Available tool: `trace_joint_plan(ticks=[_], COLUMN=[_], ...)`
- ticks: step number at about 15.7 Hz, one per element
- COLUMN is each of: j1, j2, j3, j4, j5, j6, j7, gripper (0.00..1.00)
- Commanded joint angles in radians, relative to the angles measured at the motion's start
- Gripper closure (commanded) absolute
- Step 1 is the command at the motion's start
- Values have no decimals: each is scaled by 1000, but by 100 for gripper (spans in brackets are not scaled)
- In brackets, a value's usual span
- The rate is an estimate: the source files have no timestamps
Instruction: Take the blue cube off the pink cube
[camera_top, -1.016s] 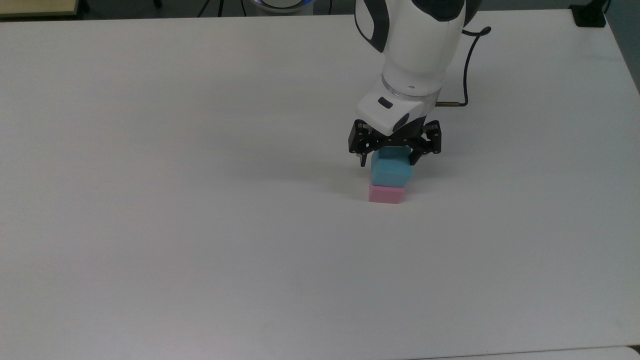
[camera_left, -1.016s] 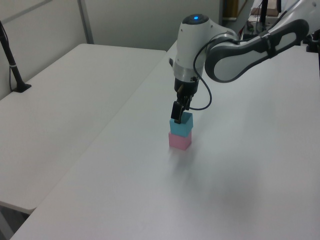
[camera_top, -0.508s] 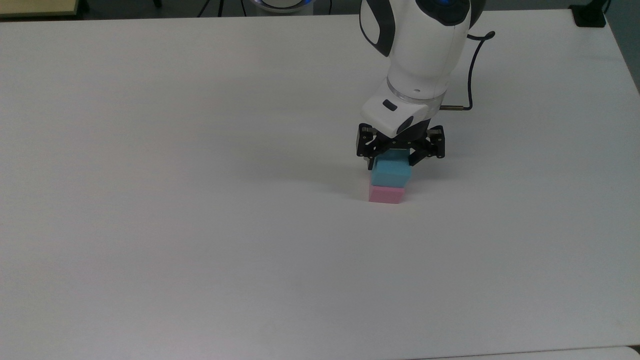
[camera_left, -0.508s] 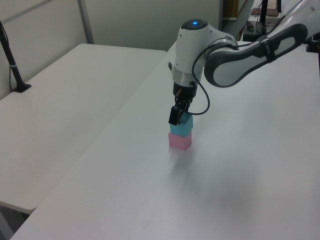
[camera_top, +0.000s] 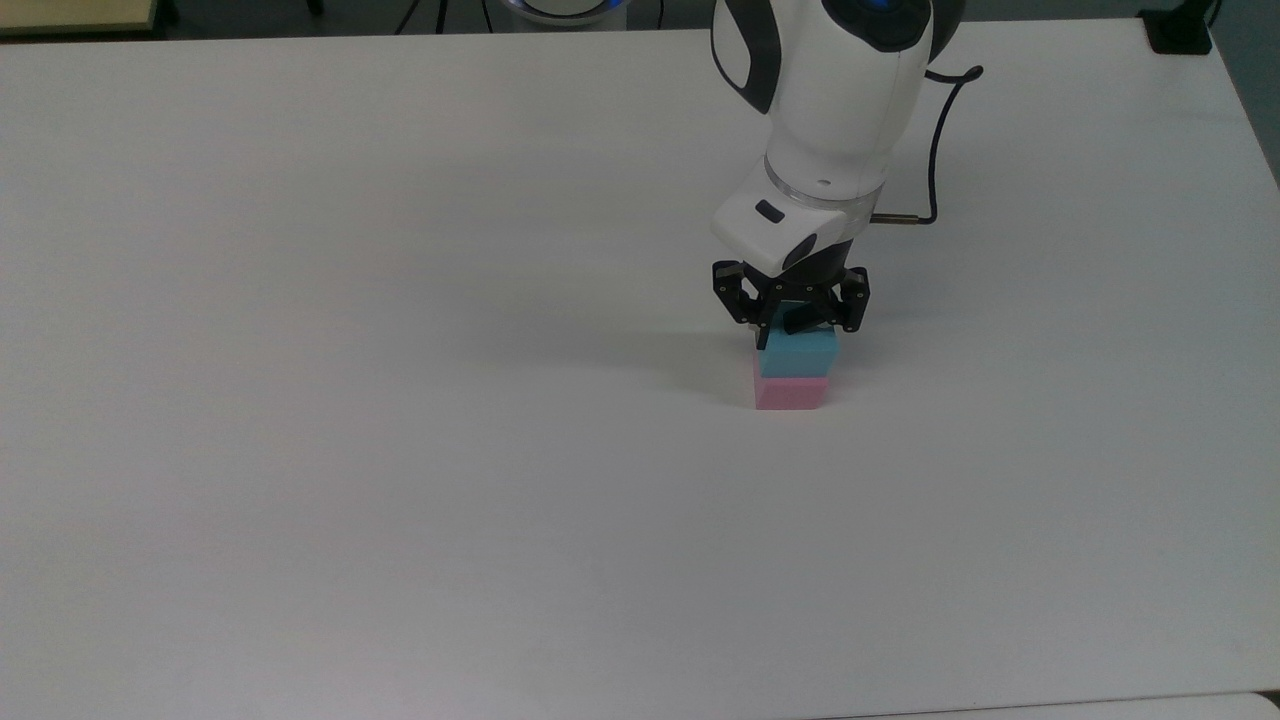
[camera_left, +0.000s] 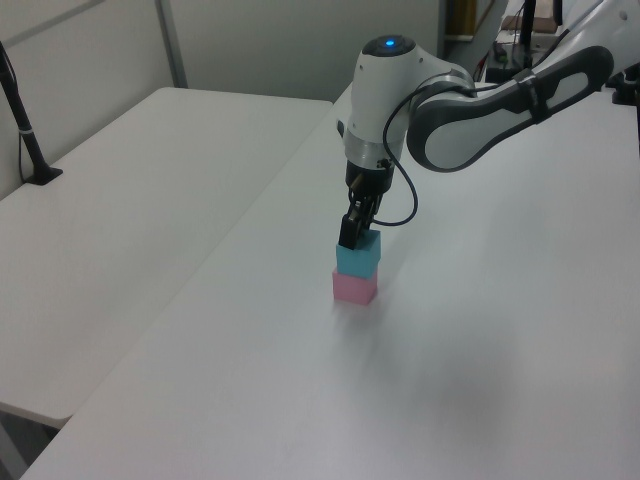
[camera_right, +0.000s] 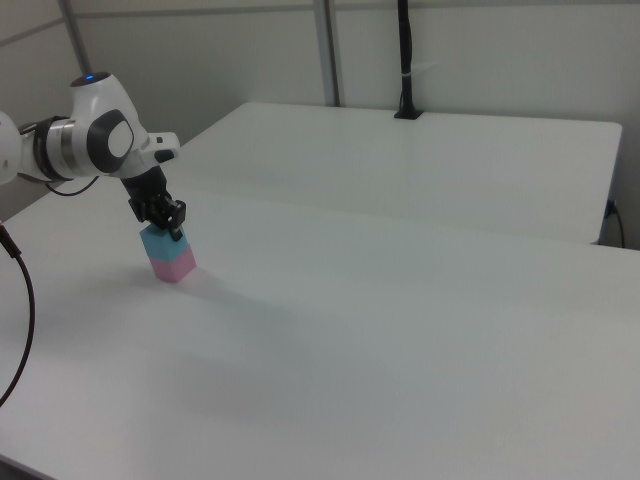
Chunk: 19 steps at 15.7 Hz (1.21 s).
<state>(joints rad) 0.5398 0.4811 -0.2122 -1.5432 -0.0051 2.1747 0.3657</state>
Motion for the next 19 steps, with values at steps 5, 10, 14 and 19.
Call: trace_joint_plan(ticks=[5,10,14,19], j1=[5,-1,-1,-3], j2=[-10,-41,-47,-62], j3=[-16,-16,-16,-16], j4=[-9,-2,-1,-1], j5=[16,20,24,39], j6=[2,-41,-61,-72], j7=[9,7,12,6], gripper=[0,0,0,0])
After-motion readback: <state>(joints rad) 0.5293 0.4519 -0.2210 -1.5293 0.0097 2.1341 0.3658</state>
